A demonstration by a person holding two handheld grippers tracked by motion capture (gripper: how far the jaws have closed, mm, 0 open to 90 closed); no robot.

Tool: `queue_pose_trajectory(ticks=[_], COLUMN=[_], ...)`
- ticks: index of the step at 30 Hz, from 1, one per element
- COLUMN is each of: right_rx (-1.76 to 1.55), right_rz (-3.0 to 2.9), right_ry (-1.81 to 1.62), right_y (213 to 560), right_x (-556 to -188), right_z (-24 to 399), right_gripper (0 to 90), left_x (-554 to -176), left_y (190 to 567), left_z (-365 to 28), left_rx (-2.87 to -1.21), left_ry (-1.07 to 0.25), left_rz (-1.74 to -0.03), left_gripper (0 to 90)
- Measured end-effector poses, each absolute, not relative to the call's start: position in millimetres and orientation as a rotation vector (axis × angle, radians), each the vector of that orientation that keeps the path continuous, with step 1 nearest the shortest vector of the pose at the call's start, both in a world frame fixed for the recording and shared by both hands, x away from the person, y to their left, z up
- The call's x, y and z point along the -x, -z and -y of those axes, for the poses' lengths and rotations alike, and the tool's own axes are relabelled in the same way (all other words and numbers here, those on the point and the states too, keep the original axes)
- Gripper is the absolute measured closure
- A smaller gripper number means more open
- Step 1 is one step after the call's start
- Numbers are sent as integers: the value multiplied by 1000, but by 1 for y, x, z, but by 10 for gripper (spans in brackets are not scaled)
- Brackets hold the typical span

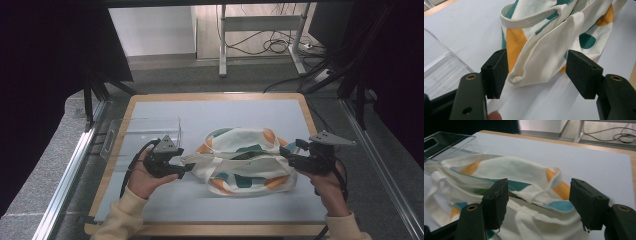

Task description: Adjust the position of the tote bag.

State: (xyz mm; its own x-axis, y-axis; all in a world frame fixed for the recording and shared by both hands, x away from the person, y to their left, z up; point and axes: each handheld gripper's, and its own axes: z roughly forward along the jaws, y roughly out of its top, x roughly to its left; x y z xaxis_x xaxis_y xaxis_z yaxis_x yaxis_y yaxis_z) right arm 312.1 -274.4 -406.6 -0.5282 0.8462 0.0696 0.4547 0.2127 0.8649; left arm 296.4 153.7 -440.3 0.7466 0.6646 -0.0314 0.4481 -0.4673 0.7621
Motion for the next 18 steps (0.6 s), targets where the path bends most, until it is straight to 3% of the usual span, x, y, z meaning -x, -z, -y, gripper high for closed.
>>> queue_pose_trajectory(ticks=[18], right_rx=[-1011], right_rz=[-2283], right_ry=[-1326], right_y=[397], right_x=[-319], right_z=[211], right_gripper=[319], left_x=[-303], left_y=[443], left_z=[-158], left_rx=[-2154], left_ry=[-330], left_rz=[-848], left_gripper=[323])
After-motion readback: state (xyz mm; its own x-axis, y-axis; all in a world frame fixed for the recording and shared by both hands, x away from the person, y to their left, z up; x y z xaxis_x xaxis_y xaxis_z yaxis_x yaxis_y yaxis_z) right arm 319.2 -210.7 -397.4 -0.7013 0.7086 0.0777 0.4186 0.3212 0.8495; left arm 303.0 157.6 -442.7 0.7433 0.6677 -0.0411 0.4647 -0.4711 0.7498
